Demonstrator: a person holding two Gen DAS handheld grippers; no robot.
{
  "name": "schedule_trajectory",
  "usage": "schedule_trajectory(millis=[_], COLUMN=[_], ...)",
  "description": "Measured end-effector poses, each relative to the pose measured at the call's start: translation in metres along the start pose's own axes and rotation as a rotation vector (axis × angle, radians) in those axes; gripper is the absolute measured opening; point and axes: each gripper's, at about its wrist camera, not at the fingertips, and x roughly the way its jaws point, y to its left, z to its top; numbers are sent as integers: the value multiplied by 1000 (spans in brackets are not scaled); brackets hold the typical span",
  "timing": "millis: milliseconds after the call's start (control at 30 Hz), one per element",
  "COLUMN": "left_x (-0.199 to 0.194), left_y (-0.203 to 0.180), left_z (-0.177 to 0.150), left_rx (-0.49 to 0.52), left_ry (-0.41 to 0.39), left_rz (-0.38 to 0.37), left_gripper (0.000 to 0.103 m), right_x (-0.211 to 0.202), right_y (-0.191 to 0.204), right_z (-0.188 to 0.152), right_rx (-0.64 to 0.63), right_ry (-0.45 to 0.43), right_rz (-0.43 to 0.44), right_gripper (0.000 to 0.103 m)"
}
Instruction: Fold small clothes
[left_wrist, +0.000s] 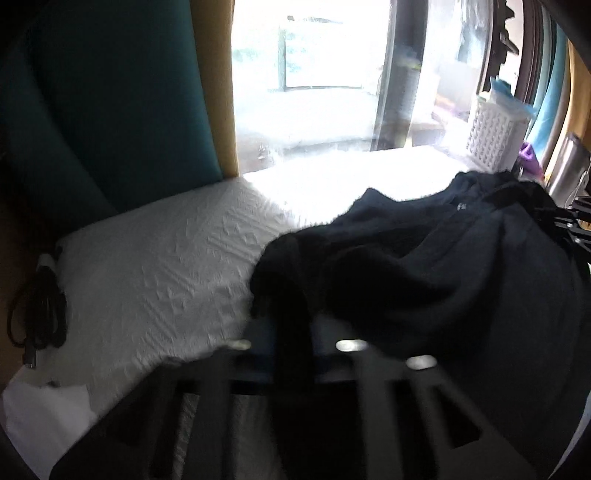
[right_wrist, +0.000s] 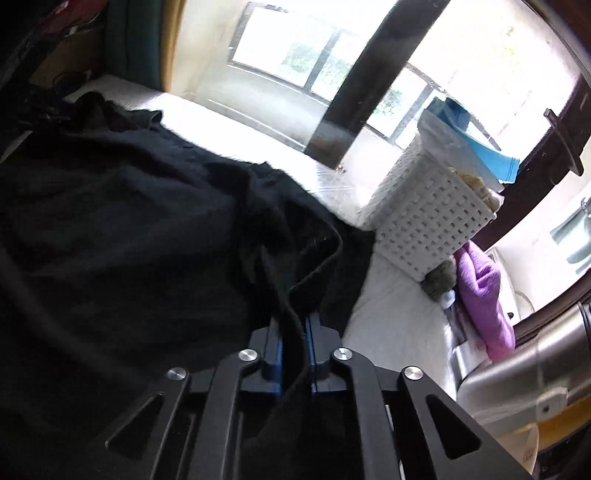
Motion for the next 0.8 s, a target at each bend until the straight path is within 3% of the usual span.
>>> schedule_trajectory(millis=[333, 567, 633, 800], left_x=[-22, -16, -16, 3], left_y=[14, 28, 27, 29], left_z=[25, 18, 14, 13], left_rx=[-121, -221, -210, -199], left_ry=[-110, -108, -116, -45], left_rz=[-24, 7, 39, 64], left_gripper=[9, 10, 10, 15], right_x=[24, 46, 52, 68], right_y=[-65, -73, -76, -77], right_z=[42, 51, 49, 45], right_rx=[124, 194, 219, 236], right_ry=[-83, -69, -49, -11], right_rz=[-10, 7, 14, 16], right_gripper=[5, 5, 5, 6])
